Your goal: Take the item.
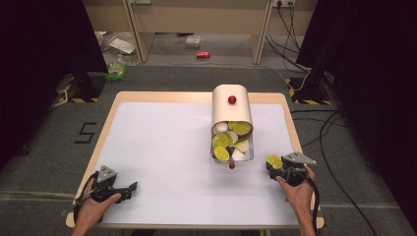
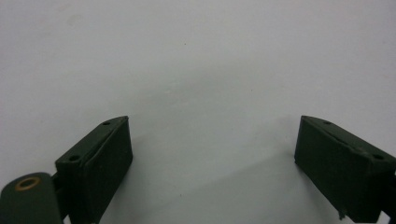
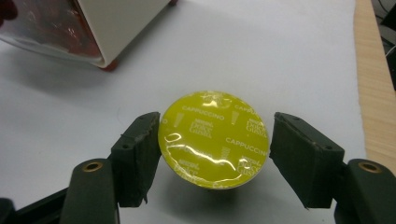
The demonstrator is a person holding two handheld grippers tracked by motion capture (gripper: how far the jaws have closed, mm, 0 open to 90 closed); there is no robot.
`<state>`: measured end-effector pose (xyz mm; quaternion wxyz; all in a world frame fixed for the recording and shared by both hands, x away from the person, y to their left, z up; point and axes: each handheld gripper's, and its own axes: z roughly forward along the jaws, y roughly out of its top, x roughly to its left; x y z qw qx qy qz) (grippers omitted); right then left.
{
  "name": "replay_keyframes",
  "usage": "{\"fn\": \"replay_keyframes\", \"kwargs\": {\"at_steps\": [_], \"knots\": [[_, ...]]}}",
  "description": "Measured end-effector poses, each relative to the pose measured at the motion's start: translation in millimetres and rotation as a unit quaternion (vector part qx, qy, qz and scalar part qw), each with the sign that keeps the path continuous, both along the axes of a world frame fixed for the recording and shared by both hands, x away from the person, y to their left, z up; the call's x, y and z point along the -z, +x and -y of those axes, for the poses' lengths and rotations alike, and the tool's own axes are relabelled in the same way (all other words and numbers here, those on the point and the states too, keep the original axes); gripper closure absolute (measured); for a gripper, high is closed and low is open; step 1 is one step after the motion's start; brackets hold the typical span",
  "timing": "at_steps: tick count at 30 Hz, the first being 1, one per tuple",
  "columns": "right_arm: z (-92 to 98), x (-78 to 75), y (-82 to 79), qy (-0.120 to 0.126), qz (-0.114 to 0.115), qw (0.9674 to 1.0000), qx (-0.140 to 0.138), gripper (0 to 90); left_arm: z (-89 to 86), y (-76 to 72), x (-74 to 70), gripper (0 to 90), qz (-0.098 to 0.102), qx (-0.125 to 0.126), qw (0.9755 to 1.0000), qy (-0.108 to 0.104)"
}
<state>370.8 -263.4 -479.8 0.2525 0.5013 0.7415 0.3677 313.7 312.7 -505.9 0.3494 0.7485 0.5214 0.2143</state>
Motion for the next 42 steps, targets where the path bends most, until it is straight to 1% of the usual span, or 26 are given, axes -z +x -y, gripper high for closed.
{"fn": "replay_keyframes", "kwargs": {"at_steps": [3,6,15,16,22,25,27,31,36,42], "knots": [[1.3,-4.4,-2.0,0.008,0.011,0.9999,0.000,33.4,0.0,0.0,0.0,10.5,0.000,0.000,1.0000,0.000],[1.5,-8.6,-3.4,0.022,0.020,0.9995,0.002,33.4,0.0,0.0,0.0,10.5,0.000,0.000,1.0000,0.000],[-6.6,-15.9,-7.0,0.029,0.041,0.9987,-0.006,34.6,-0.1,0.0,0.0,10.5,0.000,0.000,1.0000,0.000],[-6.7,-16.6,-7.0,0.027,0.044,0.9986,-0.009,34.6,-0.1,0.0,0.0,10.5,0.000,0.000,1.0000,0.000],[-12.0,-24.4,-11.4,0.038,0.063,0.9972,-0.011,34.6,-0.1,0.0,0.1,10.5,0.000,0.000,1.0000,-0.002],[-14.7,-28.3,-13.4,0.043,0.069,0.9966,-0.017,34.5,-0.1,0.0,0.0,10.5,0.000,0.000,1.0000,-0.002],[-15.8,-31.9,-14.7,0.046,0.070,0.9962,-0.026,34.2,-0.1,0.0,0.0,10.5,0.000,0.000,1.0000,-0.002],[-16.0,-39.7,-20.7,0.053,0.079,0.9951,-0.030,33.5,-0.2,0.1,-0.1,10.4,-0.001,0.001,1.0000,0.000],[-15.5,-45.2,-28.5,0.058,0.091,0.9938,-0.028,32.8,-0.1,0.1,-0.1,10.4,-0.001,0.001,1.0000,0.000],[-18.5,-49.3,-35.7,0.062,0.099,0.9926,-0.032,32.2,-0.2,0.0,-0.1,10.4,0.000,0.001,1.0000,-0.001]]}}
